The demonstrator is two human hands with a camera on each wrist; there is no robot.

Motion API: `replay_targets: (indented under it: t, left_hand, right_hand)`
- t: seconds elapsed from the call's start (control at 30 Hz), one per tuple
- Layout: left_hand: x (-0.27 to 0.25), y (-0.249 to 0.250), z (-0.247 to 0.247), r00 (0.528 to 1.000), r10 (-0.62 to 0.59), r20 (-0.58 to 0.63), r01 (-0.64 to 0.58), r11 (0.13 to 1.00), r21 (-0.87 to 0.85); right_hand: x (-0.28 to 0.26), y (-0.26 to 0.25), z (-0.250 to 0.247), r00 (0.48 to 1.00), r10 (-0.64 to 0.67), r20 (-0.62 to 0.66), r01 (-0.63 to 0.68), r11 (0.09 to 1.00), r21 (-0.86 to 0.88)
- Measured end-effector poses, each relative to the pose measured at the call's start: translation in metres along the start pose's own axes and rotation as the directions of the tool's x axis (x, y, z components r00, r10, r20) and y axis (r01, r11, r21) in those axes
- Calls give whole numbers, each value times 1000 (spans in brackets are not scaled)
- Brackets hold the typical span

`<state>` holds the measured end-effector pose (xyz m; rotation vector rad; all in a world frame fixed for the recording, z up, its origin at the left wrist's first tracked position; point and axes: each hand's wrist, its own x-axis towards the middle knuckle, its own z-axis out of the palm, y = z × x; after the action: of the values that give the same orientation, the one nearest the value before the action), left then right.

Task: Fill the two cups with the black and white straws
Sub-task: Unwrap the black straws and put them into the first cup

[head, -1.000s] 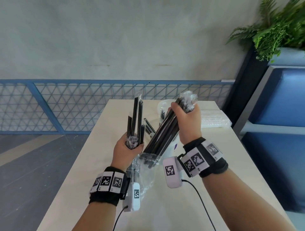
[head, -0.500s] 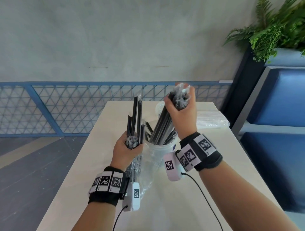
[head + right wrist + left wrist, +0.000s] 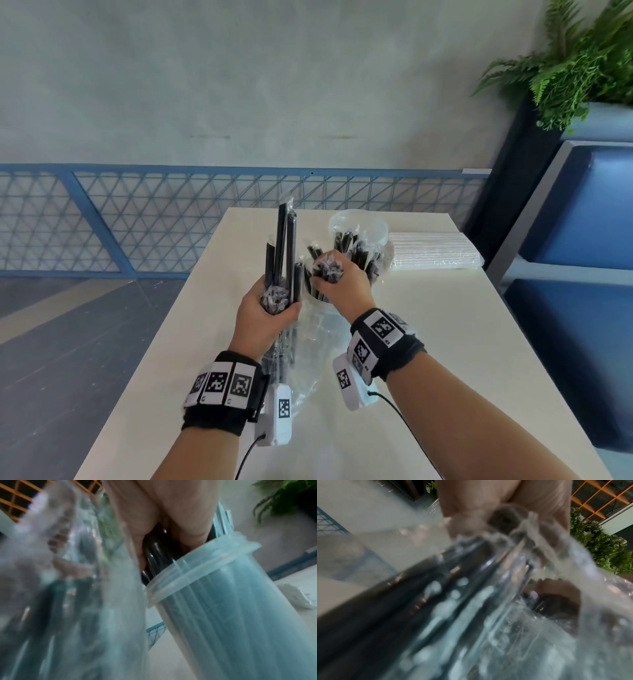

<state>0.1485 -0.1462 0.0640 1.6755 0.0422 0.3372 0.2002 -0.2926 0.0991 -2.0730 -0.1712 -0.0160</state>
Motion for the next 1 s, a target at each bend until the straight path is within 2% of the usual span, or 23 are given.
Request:
replay_targets:
  t: [0.07,0.13,0.17,0.2,0.23,0.27,0.3,0.33,0.4,0.47,0.53,0.67,0.7,0.77,0.83,0.9,1.0]
  left_hand:
    - [-1,-1,-1,1000,7,5,-7,1000,-10]
    - [-3,-2,-2,1000,3,7,-3,1000,-21]
    - [-4,-2,-3,1000,4,5,-4,1000,-29]
    - [-4,-2,-3,1000,6,2,-5,999,-41]
    - [-5,-1,-4,1000,6,1,-6,998,-58]
    - [-6,-2,-4,1000,10,-1,-10,997,-75]
    - [-6,-3,-4,1000,16,-8,-17,996,-90]
    - [-7,-3,-4,1000,23,-16,-24,995,-101]
    - [-10,-2,-4,999,34,-31,-37,992,-117]
    - [-13,-3,-4,999,44,-20,-46,990,-133]
    - [-16,-9,-3,999,40,-11,-41,987,-155]
    - [-24,-26,-3,999,19,34,-10,969,-248]
    - [-26,-28,-2,997,36,64,-17,962,-273]
    - [-30,-31,0,987,59,147,-16,960,-280]
    - [-30,-31,3,970,48,239,5,976,-216]
    - [-29,-29,2,943,6,332,45,988,-146]
    - [-27,-29,-6,888,-66,456,139,982,-129]
  right_hand:
    - [1,4,2,1000,-10,-28,9,1000,-12]
    - [-4,2,3,975,-154,-161,158,987,15]
    - [-9,-2,1,921,-278,-271,291,957,7]
    - [-15,-5,1,844,-394,-363,415,910,-22]
    - [-22,-9,2,781,-475,-407,504,863,-40]
    - [-29,-12,4,759,-515,-398,550,835,-33]
    - [-36,-12,7,777,-525,-349,559,829,-1]
    - [-41,-10,10,819,-507,-267,534,845,34]
    - [-45,2,18,914,-404,-33,405,914,27]
    - [-46,15,24,951,-263,160,272,962,-35]
    - [-47,23,27,947,-197,254,218,974,-57]
    - [-50,29,38,889,-188,418,227,973,-45]
    - [-51,32,43,885,-183,428,226,973,-52]
    - [-52,36,53,910,-166,380,192,981,-33]
    - [-50,40,60,940,-120,318,139,989,-39]
    - [-47,44,65,958,-78,277,95,994,-48]
    - [-44,45,71,974,-17,224,16,1000,7]
